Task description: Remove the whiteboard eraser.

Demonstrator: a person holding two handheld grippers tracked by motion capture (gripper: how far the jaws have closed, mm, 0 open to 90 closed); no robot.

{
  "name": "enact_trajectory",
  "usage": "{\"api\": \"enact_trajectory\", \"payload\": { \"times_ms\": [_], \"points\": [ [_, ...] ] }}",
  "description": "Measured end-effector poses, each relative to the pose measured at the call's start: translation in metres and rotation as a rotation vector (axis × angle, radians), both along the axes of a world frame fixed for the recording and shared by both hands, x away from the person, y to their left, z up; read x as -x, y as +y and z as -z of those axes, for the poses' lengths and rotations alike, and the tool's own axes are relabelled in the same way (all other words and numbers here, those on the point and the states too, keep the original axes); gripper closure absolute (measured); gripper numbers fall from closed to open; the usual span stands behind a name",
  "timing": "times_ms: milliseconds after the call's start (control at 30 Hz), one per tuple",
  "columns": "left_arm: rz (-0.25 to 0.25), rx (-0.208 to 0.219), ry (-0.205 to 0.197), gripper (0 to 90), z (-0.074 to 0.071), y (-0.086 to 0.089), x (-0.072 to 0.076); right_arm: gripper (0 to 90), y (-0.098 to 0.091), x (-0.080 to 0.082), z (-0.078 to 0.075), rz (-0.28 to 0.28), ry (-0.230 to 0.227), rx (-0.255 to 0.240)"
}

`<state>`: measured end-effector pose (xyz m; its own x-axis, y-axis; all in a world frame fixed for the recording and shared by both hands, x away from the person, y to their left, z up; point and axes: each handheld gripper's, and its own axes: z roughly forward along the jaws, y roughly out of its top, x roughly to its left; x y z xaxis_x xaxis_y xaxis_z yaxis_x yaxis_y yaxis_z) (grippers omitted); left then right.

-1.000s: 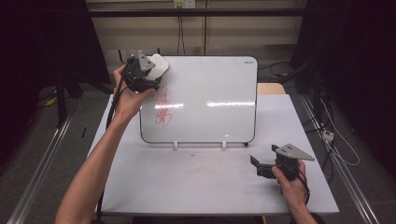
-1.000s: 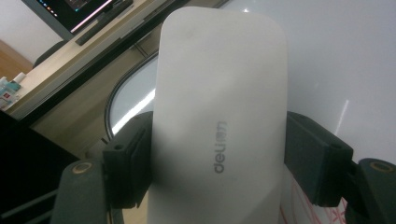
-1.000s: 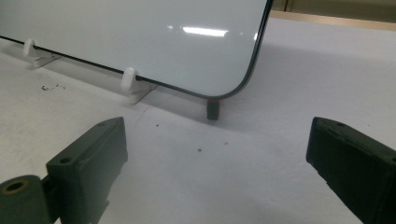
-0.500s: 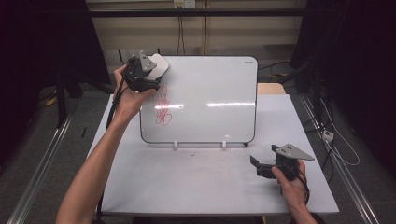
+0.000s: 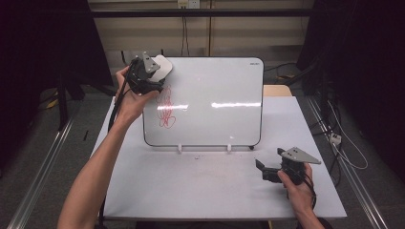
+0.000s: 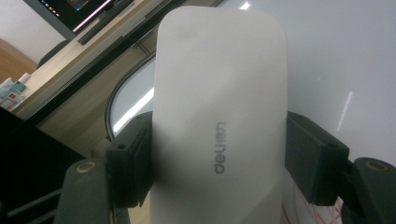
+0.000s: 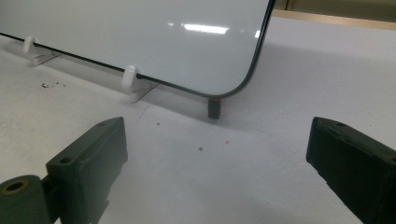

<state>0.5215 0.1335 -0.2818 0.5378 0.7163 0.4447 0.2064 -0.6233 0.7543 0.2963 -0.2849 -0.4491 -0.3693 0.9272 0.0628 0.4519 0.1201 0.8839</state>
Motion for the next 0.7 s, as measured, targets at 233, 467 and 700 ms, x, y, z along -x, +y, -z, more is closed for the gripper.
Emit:
{"api": "enact_trajectory", "payload": {
  "times_ms": [233,467,700],
  "points": [
    [-0.002,0.008,0.017,30.9,-0.002,0.001,0.0,5.4,0.0,0.0,0.0,0.001,-0.001,-0.001],
    [0.011,0.035,0.017,31.0,-0.002,0.005,-0.002,5.4,0.0,0.0,0.0,0.001,0.003,-0.002],
    [0.031,0.095,0.049,31.1,-0.003,0.012,-0.003,5.4,0.0,0.0,0.0,0.002,0.003,-0.002]
  ]
}}
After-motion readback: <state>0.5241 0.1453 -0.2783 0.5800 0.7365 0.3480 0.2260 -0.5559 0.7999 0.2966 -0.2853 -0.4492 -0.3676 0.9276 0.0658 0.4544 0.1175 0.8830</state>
